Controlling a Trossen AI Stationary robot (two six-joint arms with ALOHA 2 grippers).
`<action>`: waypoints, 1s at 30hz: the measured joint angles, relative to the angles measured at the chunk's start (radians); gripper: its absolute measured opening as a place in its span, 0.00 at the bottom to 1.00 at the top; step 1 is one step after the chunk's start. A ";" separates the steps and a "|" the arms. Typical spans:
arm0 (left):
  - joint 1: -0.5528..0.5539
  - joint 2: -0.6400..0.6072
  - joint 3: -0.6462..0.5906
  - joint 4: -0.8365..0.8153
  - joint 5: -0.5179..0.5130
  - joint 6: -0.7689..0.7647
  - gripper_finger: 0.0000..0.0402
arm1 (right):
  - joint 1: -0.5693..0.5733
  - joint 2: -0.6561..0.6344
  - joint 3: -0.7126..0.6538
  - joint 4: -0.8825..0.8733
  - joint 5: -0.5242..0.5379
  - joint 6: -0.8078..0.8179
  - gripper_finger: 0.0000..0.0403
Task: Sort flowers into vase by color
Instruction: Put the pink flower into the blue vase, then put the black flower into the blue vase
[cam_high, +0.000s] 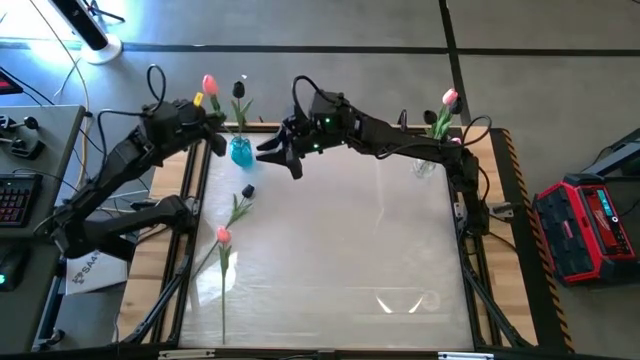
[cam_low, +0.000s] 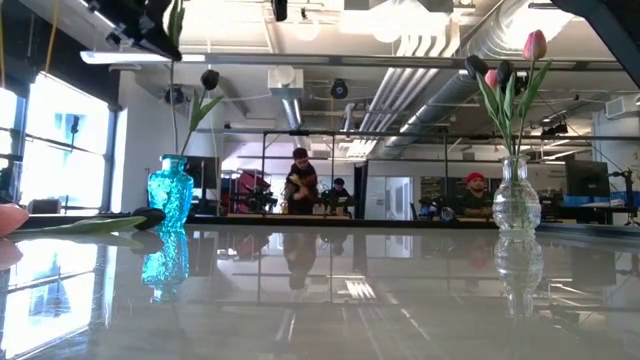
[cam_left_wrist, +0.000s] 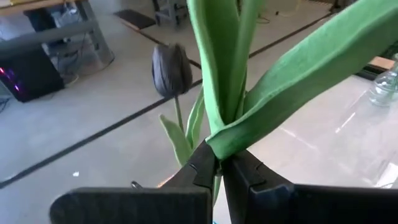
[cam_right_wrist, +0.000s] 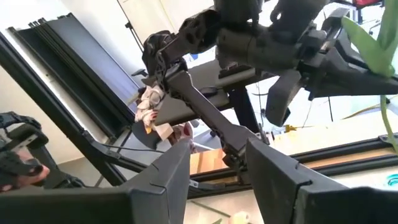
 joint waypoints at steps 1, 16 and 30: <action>0.017 0.000 -0.010 0.005 0.021 -0.002 0.00 | 0.000 0.000 0.000 -0.001 0.000 0.000 0.36; 0.178 0.068 -0.173 0.079 0.043 -0.132 0.05 | 0.010 0.000 0.000 -0.063 0.036 -0.002 0.36; 0.197 0.088 -0.173 0.046 0.109 -0.182 0.36 | 0.021 0.018 -0.060 -0.153 0.227 0.163 0.36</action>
